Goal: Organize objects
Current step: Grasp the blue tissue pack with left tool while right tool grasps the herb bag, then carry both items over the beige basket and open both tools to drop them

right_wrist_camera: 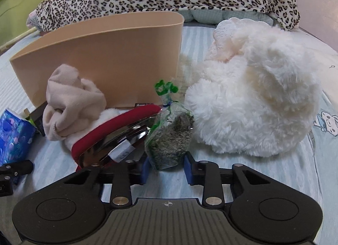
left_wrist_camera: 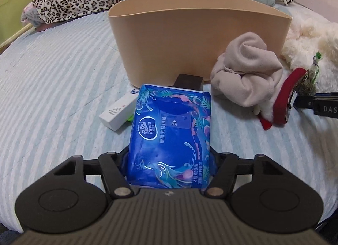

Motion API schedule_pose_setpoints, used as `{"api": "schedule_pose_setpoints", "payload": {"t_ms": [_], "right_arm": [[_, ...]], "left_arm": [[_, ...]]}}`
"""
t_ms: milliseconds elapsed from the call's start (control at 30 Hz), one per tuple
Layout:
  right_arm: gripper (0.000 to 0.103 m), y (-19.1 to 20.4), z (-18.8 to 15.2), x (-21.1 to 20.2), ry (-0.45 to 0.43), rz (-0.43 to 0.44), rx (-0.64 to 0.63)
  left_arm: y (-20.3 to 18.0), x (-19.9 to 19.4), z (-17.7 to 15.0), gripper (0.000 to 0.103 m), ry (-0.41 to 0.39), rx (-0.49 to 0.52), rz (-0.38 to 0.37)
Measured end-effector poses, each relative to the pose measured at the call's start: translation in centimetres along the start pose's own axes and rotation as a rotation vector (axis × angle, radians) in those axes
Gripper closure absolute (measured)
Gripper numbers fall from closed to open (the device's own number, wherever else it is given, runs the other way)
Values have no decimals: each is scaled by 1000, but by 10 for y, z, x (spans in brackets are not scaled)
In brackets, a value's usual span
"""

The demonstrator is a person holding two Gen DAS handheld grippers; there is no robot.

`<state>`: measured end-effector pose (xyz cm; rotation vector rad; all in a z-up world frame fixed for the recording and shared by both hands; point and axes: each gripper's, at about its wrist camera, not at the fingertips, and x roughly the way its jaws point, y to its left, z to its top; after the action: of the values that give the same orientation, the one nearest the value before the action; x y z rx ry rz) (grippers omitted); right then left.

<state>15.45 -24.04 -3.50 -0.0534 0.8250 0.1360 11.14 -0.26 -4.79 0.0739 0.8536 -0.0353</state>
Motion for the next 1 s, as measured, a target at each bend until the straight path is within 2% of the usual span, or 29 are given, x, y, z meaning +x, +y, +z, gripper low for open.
{"api": "schedule_pose_setpoints", "payload": {"t_ms": [267,400,467,633,733,767,800,1000], "right_arm": [[76,-10,0,-17,-48,-5,27],[76,-14,6,-42,-97,-3,52],[76,-11,19,-64,-145,11,59],[76,-2,45,-90,-228,45,49],[76,9,78,-106,-303,72,37],[76,9,78,-106,-303,72,37],[76,15,97,-108,-329,84,36],[76,23,129,-93,-337,148,101]], "left_arm": [[9,-15,-3,37,-10,-10,-17],[13,-38,7,37,-74,-4,-4],[14,-50,16,37,-113,12,7],[18,-77,48,37,-223,44,38],[19,-85,75,37,-277,51,67],[19,-85,85,37,-293,52,72],[19,-86,95,37,-307,54,74],[12,-63,152,37,-343,66,77]]}}
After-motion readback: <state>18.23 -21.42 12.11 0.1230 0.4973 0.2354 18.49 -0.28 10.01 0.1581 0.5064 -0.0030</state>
